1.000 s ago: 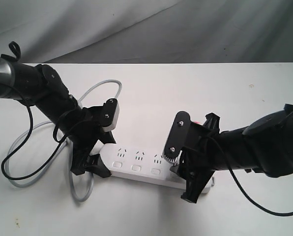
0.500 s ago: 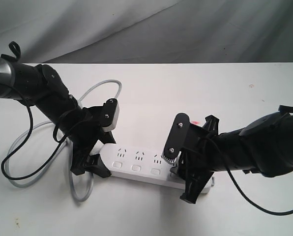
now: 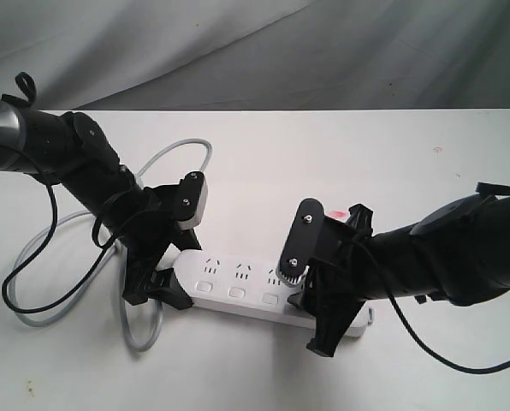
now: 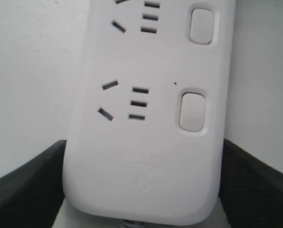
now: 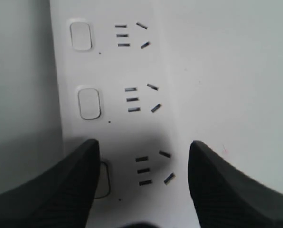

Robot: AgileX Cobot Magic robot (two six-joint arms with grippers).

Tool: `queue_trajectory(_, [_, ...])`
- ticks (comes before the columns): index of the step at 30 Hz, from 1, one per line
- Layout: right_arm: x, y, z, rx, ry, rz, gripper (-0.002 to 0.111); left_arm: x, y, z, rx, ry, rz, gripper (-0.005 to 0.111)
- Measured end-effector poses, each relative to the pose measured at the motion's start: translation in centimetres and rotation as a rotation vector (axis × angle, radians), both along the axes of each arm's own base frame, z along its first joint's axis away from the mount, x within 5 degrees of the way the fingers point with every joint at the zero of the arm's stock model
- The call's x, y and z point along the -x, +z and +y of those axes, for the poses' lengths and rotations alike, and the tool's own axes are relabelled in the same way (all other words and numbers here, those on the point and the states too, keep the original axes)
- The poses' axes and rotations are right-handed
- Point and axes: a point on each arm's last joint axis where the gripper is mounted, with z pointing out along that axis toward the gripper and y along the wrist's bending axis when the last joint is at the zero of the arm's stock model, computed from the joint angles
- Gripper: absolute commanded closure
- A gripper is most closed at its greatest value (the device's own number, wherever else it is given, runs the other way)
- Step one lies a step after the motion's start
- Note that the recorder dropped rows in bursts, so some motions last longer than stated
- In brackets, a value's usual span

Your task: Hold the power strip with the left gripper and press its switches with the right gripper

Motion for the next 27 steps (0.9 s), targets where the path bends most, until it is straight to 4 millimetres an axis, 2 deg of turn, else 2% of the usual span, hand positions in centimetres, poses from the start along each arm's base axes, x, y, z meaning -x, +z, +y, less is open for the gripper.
queue_trajectory(5, [0.0,0.0,0.0,-0.004,0.000,0.004,0.055,0.0,0.0,0.0,-0.001,-0.001,0.000,0.056])
queue_trajectory(12, [0.2,1.3,-0.3,-0.006,0.016,-0.043,0.055,0.0,0.0,0.0,-0.001,-0.001,0.000,0.056])
queue_trajectory(20, [0.7,5.5,-1.0,-0.054,0.011,-0.186,0.055,0.0,0.0,0.0,-0.001,-0.001,0.000,0.056])
queue_trajectory(27, [2.4,4.4,-2.5,-0.009,-0.020,-0.158,0.055,0.0,0.0,0.0,-0.001,-0.001,0.000,0.056])
